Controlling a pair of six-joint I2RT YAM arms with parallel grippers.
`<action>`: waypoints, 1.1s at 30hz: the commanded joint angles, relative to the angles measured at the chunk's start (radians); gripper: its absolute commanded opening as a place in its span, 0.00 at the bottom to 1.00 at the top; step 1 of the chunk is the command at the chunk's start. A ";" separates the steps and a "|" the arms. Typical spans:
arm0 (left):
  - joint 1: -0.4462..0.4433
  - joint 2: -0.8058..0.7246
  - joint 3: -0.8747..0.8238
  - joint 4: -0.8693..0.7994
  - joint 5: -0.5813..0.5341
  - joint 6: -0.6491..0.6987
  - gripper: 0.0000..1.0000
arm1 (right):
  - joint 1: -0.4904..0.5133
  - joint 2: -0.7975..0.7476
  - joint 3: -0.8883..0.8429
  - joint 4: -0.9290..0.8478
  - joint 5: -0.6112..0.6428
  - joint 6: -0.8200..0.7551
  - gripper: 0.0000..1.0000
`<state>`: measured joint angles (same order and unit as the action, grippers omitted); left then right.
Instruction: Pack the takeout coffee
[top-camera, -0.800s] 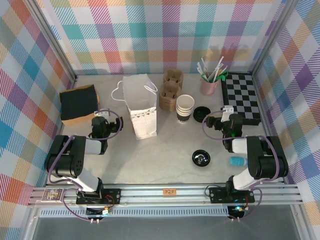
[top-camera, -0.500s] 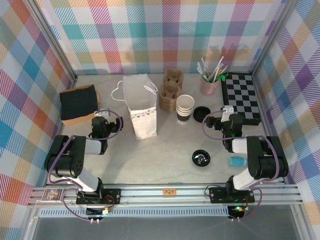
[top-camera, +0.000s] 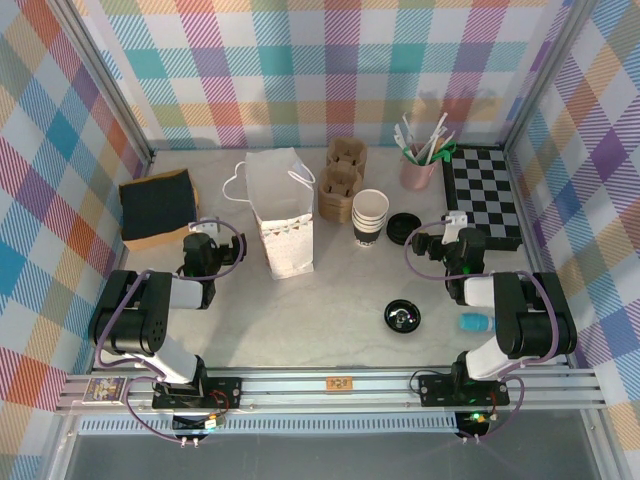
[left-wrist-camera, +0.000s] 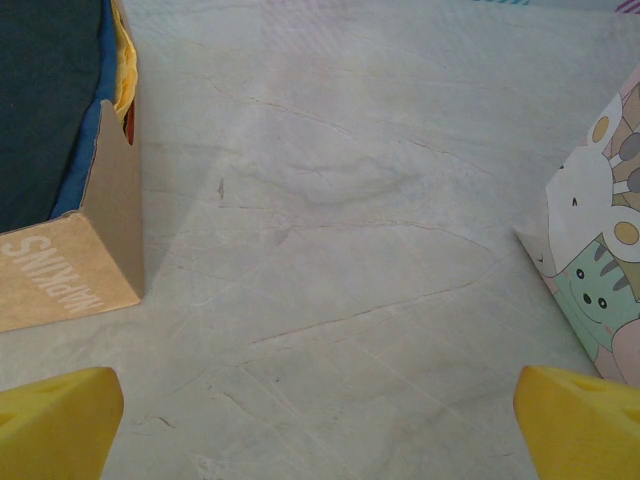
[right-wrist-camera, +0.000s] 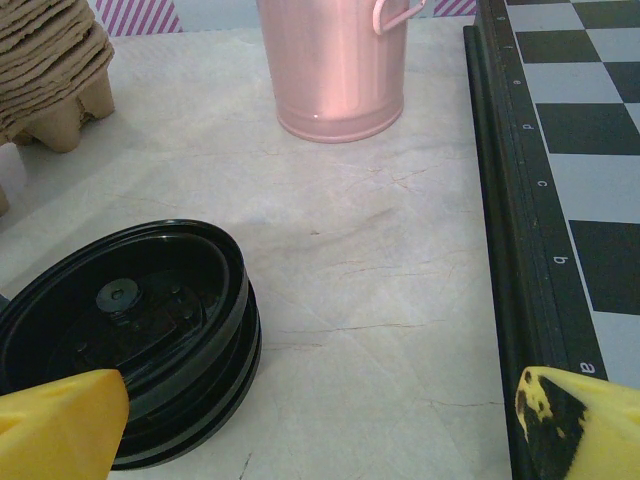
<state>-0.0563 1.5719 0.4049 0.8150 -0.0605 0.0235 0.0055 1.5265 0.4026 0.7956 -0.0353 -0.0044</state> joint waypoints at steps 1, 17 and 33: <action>0.001 0.008 0.019 0.021 0.014 0.009 1.00 | -0.004 0.008 0.016 0.013 -0.006 0.011 1.00; 0.001 -0.119 0.074 -0.174 -0.113 -0.041 1.00 | 0.009 -0.105 0.066 -0.185 0.093 0.030 1.00; 0.009 -0.325 0.884 -1.587 -0.222 -0.475 1.00 | 0.011 -0.538 0.508 -1.188 0.055 0.443 0.99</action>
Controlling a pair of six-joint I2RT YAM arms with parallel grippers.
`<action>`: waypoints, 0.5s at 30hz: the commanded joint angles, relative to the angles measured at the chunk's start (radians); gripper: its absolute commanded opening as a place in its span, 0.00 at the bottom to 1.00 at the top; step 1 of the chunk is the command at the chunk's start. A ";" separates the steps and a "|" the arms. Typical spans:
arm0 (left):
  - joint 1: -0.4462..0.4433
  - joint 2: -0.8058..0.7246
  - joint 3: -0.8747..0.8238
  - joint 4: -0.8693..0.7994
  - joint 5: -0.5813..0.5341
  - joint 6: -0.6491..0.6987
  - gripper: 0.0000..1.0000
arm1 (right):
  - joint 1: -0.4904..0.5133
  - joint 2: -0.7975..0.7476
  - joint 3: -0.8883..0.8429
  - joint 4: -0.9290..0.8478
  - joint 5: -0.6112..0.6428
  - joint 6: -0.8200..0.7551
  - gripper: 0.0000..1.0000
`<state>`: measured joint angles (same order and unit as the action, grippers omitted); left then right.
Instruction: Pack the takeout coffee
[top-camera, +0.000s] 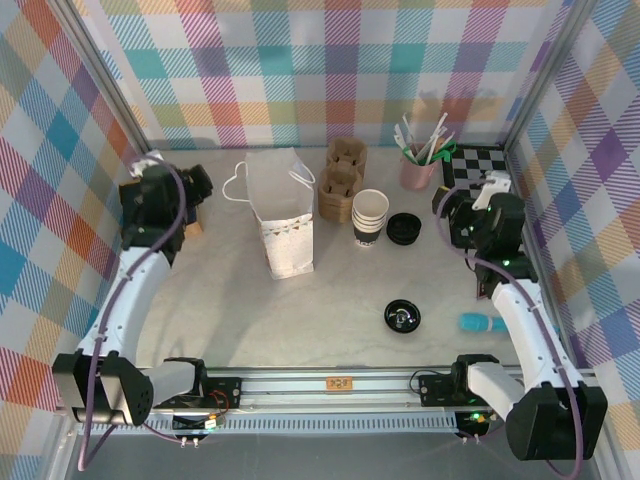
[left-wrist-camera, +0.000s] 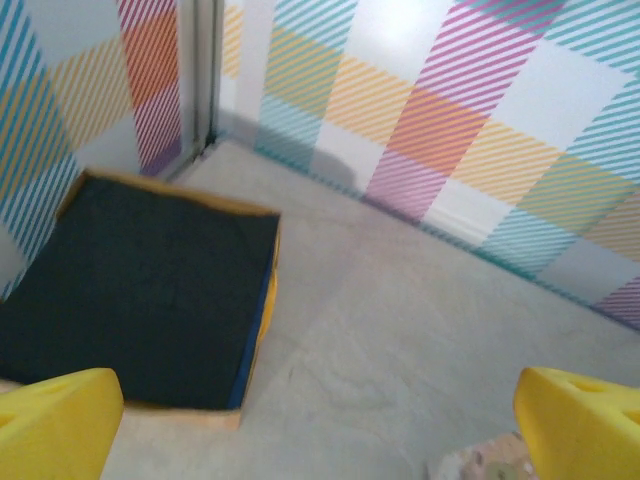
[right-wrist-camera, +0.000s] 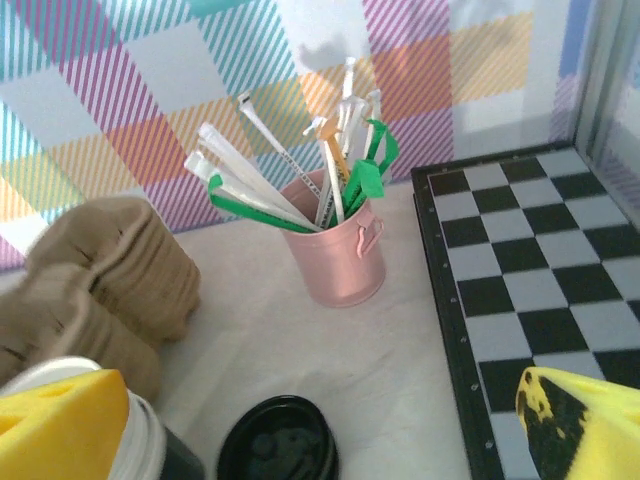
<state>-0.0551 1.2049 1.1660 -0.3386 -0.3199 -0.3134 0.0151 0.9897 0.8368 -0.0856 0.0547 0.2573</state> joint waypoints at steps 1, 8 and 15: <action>0.006 0.048 0.163 -0.477 0.098 -0.139 1.00 | 0.002 0.011 0.108 -0.352 -0.069 0.215 0.99; -0.022 -0.107 0.221 -0.581 0.214 -0.232 0.96 | 0.048 0.173 0.433 -0.710 -0.168 0.186 0.99; -0.107 -0.129 0.317 -0.767 0.196 -0.226 0.92 | 0.060 0.182 0.576 -0.793 -0.190 0.199 0.99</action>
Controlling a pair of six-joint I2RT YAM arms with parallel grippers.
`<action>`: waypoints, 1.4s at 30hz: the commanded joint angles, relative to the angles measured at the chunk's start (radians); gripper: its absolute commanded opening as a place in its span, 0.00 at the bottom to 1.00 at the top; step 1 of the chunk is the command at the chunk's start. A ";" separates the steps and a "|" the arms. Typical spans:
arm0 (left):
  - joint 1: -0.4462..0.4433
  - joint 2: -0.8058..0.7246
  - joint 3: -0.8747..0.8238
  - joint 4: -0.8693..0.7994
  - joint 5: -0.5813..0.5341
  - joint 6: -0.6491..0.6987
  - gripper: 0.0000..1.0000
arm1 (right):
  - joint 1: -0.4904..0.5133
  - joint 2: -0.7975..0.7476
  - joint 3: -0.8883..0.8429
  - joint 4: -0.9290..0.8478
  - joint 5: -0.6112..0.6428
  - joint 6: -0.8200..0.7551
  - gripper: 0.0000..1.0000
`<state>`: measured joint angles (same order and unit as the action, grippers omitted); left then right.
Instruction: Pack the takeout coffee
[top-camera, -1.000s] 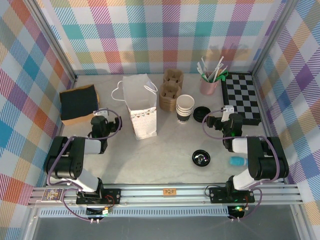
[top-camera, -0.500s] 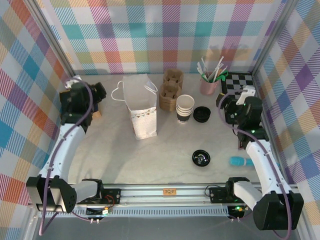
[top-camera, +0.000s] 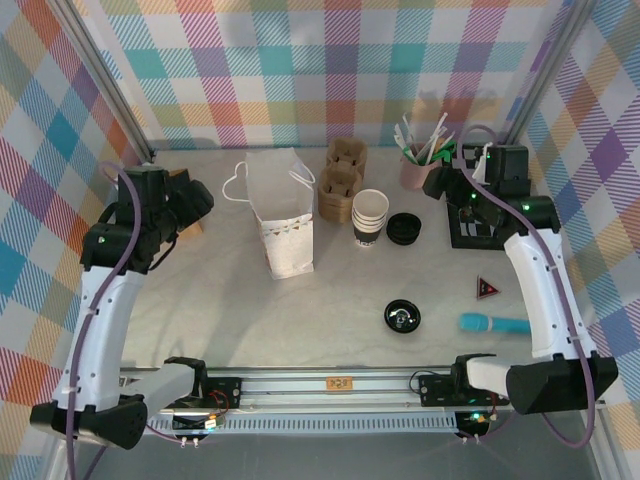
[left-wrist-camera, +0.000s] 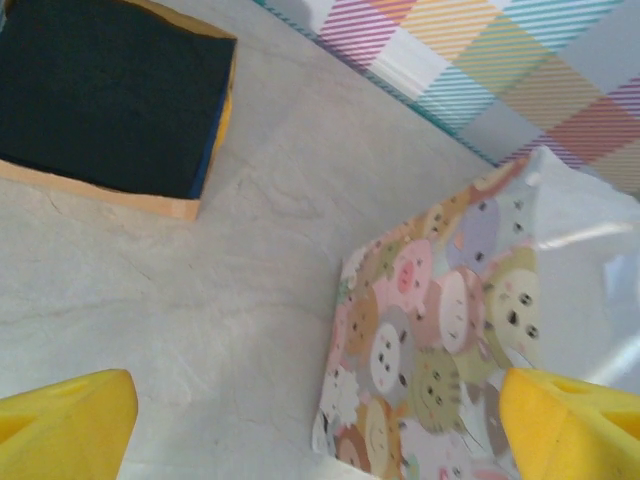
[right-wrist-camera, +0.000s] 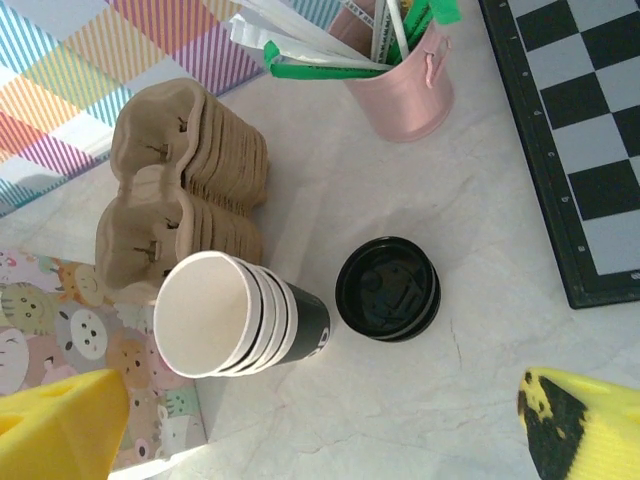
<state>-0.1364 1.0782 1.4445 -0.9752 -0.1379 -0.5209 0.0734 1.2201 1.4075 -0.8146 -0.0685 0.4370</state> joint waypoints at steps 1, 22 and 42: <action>-0.038 0.000 0.054 -0.149 0.014 -0.018 0.92 | 0.001 -0.068 -0.016 -0.016 -0.132 0.037 0.99; -0.180 -0.169 -0.118 -0.016 0.139 -0.043 0.90 | 0.187 0.477 0.482 -0.421 -0.036 -0.098 0.66; -0.180 -0.188 -0.105 -0.088 0.121 0.004 0.90 | 0.290 0.739 0.646 -0.454 0.088 -0.030 0.50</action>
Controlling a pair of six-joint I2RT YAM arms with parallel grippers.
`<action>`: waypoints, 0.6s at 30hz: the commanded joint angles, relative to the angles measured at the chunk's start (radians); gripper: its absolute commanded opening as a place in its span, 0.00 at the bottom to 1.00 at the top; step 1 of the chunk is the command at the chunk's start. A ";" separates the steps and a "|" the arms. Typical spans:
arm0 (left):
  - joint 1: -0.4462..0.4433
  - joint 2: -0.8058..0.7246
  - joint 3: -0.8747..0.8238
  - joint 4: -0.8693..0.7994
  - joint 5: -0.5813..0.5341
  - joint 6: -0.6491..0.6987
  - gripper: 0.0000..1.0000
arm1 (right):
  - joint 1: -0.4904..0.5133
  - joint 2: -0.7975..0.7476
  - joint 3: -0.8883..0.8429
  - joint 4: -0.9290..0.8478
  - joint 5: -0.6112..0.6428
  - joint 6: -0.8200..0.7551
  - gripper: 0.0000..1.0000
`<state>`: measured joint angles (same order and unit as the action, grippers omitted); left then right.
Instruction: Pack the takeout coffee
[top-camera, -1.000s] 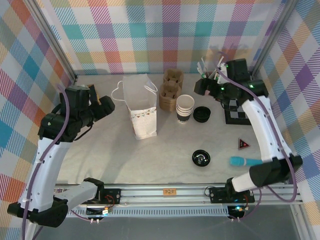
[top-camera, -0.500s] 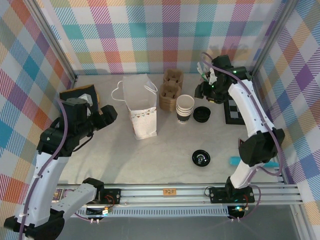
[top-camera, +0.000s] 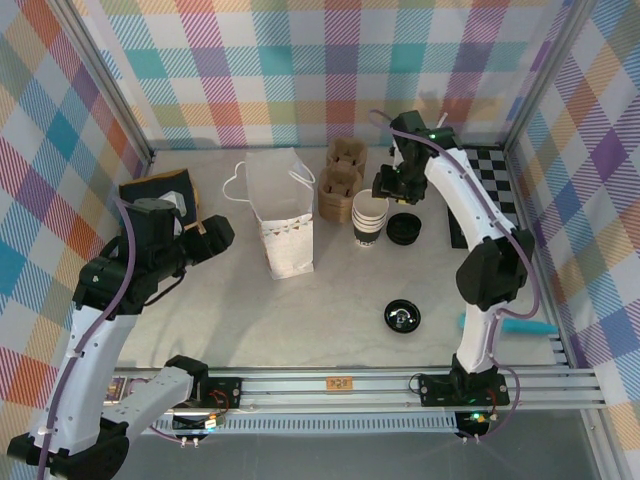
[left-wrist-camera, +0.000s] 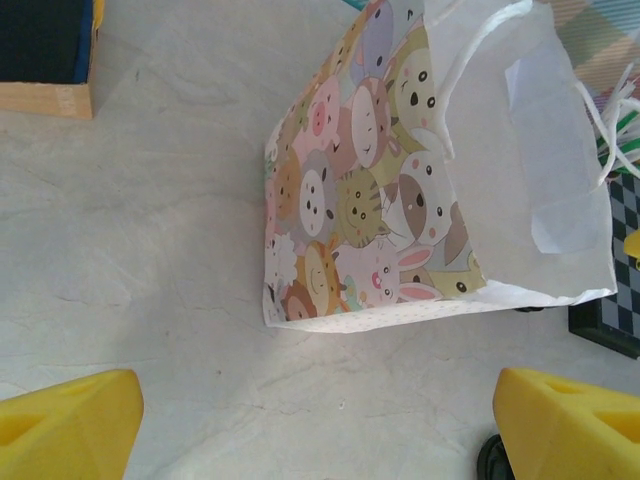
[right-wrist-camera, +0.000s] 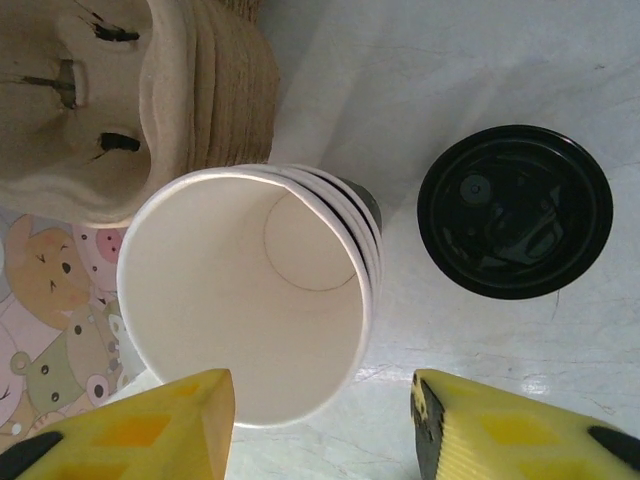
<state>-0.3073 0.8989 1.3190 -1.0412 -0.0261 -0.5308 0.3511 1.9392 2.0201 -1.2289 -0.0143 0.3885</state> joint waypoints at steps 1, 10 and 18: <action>-0.009 -0.012 0.018 -0.018 0.009 0.012 0.90 | 0.017 0.029 0.040 -0.041 0.039 0.020 0.48; -0.009 -0.031 -0.005 -0.014 0.007 0.008 0.90 | 0.022 0.092 0.100 -0.092 0.090 0.038 0.47; -0.009 -0.027 -0.011 0.000 0.006 0.003 0.90 | 0.023 0.106 0.098 -0.088 0.084 0.037 0.46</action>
<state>-0.3073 0.8768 1.3178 -1.0439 -0.0261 -0.5312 0.3679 2.0354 2.0838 -1.2888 0.0643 0.4107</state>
